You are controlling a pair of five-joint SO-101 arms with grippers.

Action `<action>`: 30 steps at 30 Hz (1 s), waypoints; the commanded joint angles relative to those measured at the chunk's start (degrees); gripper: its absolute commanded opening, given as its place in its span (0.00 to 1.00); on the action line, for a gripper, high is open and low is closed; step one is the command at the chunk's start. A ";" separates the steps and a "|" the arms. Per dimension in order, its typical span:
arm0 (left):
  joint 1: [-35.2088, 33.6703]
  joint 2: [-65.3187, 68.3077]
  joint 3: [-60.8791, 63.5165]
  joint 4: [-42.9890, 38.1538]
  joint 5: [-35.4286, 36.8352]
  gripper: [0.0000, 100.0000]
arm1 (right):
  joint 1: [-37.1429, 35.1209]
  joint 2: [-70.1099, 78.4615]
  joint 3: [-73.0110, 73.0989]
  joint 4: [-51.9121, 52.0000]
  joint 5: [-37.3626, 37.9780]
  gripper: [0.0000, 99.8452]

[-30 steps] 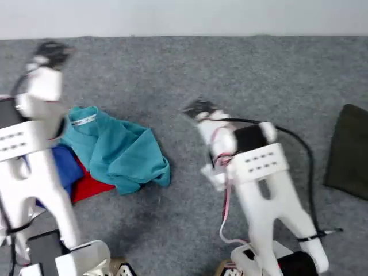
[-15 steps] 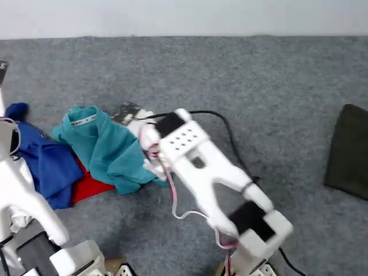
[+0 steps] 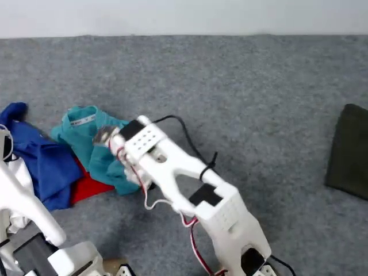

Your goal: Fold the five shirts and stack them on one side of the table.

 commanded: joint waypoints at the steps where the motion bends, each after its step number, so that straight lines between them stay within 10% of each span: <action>1: -0.09 -0.26 -0.13 0.18 -0.26 0.02 | 5.58 -0.84 -4.84 1.45 0.00 0.03; 21: 7.03 -0.79 -0.04 0.79 0.00 0.02 | 37.67 -14.73 -10.64 11.82 14.42 0.01; 30: 30.77 -0.18 11.74 -0.62 -0.18 0.03 | 45.67 -13.67 -10.55 12.09 14.51 0.15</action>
